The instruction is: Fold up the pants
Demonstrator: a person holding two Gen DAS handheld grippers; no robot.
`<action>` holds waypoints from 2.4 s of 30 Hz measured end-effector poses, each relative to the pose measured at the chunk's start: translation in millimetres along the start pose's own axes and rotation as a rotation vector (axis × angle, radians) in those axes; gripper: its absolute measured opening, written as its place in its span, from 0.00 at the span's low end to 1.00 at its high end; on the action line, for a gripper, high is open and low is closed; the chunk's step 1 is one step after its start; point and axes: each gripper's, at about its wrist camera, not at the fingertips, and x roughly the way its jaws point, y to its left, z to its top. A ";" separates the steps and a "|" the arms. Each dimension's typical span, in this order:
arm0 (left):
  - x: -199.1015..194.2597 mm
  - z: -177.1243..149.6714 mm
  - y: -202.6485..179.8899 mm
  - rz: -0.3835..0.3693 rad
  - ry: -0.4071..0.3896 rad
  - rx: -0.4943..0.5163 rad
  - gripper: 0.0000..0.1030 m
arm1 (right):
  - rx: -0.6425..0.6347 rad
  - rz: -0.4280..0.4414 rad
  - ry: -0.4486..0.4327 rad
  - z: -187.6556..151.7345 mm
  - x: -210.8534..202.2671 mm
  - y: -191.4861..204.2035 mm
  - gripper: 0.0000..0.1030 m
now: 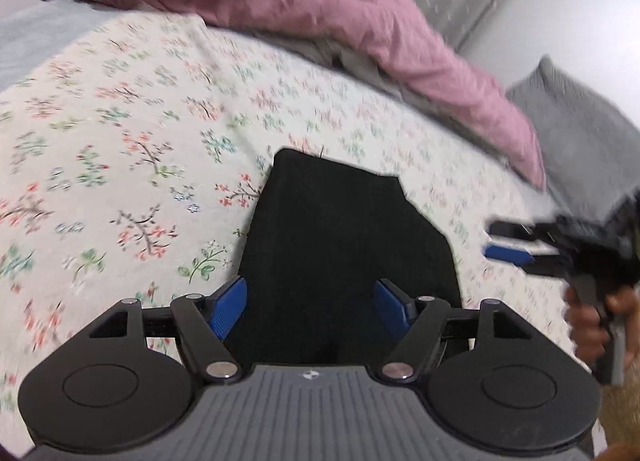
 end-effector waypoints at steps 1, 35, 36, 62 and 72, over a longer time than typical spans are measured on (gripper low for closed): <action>7.6 4.1 1.8 -0.001 0.023 0.006 0.90 | 0.018 -0.007 0.004 -4.5 -4.0 -11.0 0.66; 118.0 -7.0 -69.7 -0.350 0.084 -0.276 0.42 | 0.180 -0.025 -0.076 -20.1 -55.1 -104.1 0.12; 126.6 -4.2 -80.9 -0.361 0.077 -0.275 0.41 | 0.167 -0.049 -0.085 -9.8 -61.7 -110.8 0.12; 121.6 -10.2 -208.0 -0.198 -0.004 0.368 0.75 | -0.221 -0.325 -0.120 -7.4 -73.4 -88.5 0.44; 128.3 -58.4 -178.3 -0.148 0.064 0.349 0.75 | -0.302 -0.377 -0.065 -67.8 -74.1 -95.5 0.45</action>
